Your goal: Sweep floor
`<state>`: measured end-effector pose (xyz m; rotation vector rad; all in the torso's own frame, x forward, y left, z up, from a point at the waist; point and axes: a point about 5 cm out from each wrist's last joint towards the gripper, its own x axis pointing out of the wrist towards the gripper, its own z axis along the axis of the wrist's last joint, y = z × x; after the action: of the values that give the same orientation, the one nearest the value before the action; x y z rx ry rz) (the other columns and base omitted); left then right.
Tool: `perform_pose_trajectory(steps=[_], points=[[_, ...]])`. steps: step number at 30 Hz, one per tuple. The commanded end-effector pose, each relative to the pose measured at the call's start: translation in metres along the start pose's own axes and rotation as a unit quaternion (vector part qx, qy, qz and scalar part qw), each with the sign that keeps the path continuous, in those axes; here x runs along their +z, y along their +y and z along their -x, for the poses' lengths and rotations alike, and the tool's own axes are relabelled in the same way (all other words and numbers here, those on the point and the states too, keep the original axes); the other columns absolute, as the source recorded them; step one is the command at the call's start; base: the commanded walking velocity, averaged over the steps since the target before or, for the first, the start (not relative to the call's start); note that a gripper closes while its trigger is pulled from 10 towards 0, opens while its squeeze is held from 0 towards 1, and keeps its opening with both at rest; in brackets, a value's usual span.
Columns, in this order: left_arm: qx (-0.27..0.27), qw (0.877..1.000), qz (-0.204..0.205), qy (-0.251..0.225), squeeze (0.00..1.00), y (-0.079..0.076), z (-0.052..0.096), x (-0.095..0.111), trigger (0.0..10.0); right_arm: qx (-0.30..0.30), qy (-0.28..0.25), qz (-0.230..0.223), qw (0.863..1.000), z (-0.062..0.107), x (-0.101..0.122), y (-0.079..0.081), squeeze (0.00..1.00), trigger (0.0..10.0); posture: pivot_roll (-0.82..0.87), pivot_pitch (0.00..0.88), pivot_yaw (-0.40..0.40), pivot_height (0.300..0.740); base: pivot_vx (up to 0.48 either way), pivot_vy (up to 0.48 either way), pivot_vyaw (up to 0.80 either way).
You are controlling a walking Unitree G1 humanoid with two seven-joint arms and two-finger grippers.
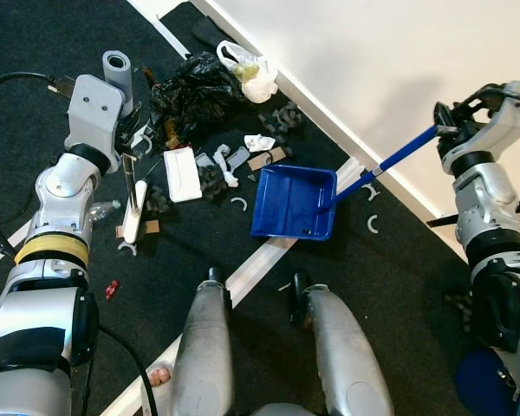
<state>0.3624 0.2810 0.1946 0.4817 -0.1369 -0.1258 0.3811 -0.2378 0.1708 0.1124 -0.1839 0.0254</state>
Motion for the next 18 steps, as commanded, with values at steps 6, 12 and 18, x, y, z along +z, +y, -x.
perform_pose_trajectory(steps=[6, 12, 18], points=[[-0.016, 0.999, -0.014, 0.026, 0.0, -0.002, 0.007, -0.013, 10.0, 0.026, 0.103, 0.016, 0.994, 0.023, -0.052, 0.017, 0.0, 10.0, 0.16, 0.467, -0.074, 0.74, 0.0, 0.0, 0.0], [-0.023, 0.999, -0.015, 0.029, 0.0, -0.005, 0.005, -0.012, 10.0, 0.045, 0.15, 0.047, 0.987, 0.028, -0.068, 0.029, 0.0, 10.0, 0.16, 0.471, -0.073, 0.74, 0.0, 0.0, 0.0], [-0.031, 0.999, -0.013, 0.039, 0.0, -0.011, -0.001, -0.012, 10.0, 0.064, 0.181, 0.081, 0.978, 0.03, -0.075, 0.034, 0.0, 10.0, 0.15, 0.47, -0.085, 0.74, 0.0, 0.0, 0.0]])
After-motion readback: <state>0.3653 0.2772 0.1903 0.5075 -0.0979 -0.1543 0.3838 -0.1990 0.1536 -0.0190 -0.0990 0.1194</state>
